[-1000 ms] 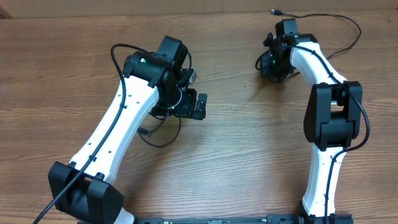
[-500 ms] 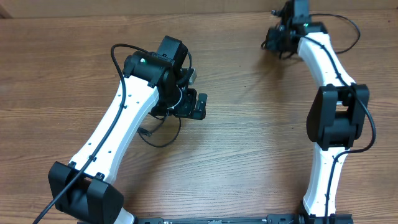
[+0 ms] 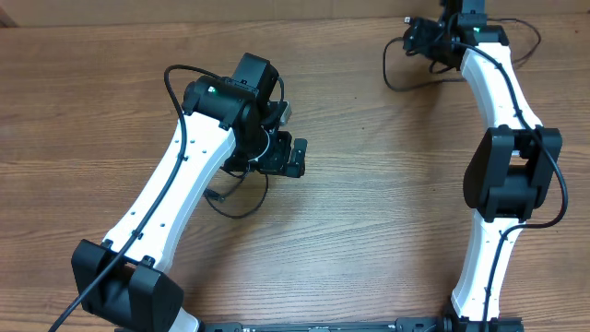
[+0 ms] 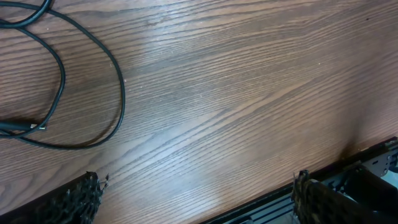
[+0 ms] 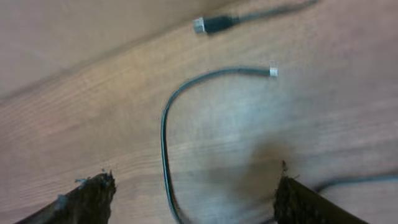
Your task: Untangle cables
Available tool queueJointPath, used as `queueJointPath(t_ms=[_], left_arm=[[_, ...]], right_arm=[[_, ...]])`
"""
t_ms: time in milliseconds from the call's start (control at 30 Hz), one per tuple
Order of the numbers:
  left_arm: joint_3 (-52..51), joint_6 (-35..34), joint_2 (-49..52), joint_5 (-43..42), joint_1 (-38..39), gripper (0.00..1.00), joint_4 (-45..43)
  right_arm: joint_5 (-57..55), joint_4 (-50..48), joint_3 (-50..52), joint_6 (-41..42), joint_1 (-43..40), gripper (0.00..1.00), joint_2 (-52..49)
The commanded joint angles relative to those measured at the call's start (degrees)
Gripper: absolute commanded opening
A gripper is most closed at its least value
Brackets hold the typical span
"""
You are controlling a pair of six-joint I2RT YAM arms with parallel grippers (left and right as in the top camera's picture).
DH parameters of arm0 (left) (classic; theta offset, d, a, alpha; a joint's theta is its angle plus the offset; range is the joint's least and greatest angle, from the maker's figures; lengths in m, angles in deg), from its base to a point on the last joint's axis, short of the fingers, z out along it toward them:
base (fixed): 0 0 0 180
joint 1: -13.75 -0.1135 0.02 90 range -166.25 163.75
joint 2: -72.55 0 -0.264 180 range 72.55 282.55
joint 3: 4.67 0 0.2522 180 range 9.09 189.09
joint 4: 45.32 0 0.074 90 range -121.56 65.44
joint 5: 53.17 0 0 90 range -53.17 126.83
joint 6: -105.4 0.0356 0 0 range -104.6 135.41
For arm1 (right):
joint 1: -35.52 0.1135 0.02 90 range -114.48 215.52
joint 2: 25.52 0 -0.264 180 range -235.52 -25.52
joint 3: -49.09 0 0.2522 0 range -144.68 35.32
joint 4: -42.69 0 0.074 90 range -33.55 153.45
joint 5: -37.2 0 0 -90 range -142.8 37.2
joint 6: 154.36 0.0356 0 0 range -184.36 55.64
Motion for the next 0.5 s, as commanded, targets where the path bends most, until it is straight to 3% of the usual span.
queueJointPath(t_ms=[0, 467], left_arm=[[0.63, -0.81, 0.17, 0.2, 0.04, 1.0, -0.02], [0.63, -0.81, 0.17, 0.2, 0.02, 0.99, -0.02]], right_arm=[[-0.33, 2.73, -0.94, 0.02, 0.15, 0.83, 0.0], [-0.33, 19.19, -0.72, 0.33, 0.04, 1.0, 3.85]])
